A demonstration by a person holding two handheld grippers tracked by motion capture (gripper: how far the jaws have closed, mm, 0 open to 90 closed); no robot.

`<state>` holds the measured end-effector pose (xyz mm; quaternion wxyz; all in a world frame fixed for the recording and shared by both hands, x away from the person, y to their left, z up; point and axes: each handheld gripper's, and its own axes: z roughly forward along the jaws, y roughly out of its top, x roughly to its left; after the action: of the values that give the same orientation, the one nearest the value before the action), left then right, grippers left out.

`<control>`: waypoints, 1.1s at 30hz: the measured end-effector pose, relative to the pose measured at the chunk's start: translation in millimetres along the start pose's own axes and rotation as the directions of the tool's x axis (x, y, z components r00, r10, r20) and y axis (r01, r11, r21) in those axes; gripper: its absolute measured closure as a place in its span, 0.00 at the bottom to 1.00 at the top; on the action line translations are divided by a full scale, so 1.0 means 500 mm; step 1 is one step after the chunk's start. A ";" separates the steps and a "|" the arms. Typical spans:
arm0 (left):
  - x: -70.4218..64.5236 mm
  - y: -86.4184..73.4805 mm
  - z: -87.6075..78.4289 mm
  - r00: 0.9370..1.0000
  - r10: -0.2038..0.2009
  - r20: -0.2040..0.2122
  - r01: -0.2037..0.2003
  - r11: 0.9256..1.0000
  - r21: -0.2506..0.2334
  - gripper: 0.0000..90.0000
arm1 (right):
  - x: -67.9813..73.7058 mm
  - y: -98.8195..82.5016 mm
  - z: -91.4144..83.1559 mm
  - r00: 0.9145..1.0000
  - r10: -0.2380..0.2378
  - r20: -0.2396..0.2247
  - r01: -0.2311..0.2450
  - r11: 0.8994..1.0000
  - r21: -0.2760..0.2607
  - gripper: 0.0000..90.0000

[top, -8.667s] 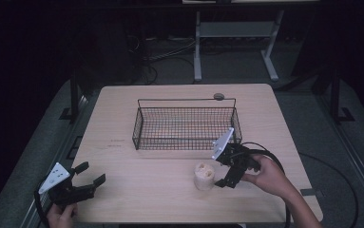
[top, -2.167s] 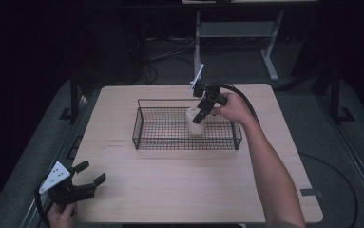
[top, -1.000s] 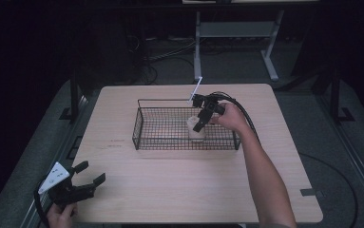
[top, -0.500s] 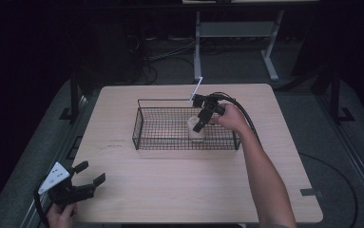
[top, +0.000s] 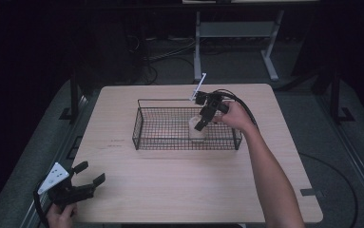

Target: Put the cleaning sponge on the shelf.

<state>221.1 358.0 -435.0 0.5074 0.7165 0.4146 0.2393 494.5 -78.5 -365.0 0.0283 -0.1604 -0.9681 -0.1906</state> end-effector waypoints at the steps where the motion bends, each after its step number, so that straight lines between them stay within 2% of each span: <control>1: 0.000 0.000 0.000 1.000 0.000 0.000 0.000 1.000 0.000 0.15 | 0.000 0.000 0.000 1.000 0.000 0.000 0.000 1.000 0.000 0.21; 14: -0.001 0.000 -0.001 1.000 0.006 -0.005 -0.006 1.000 -0.003 0.15 | 0.029 -0.016 -0.059 1.000 -0.020 0.012 0.021 0.999 -0.038 0.20; 22: -0.003 0.001 0.001 1.000 0.007 -0.001 -0.007 1.000 0.001 0.16 | 0.041 -0.038 -0.072 1.000 -0.021 0.011 0.022 0.998 -0.065 0.20; 25: -0.003 0.000 0.002 1.000 0.007 -0.001 -0.007 1.000 0.001 0.15 | 0.047 -0.045 -0.074 1.000 -0.021 0.009 0.021 0.999 -0.047 0.20; 33: -0.004 0.001 0.002 1.000 0.008 0.000 -0.008 1.000 0.005 0.15 | 0.063 -0.066 -0.083 1.000 -0.025 0.002 0.025 0.998 -0.066 0.20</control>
<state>220.8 356.0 -434.9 0.5048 0.7193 0.4123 0.2405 454.1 -113.6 -334.9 0.0201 -0.1493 -0.9632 -0.2228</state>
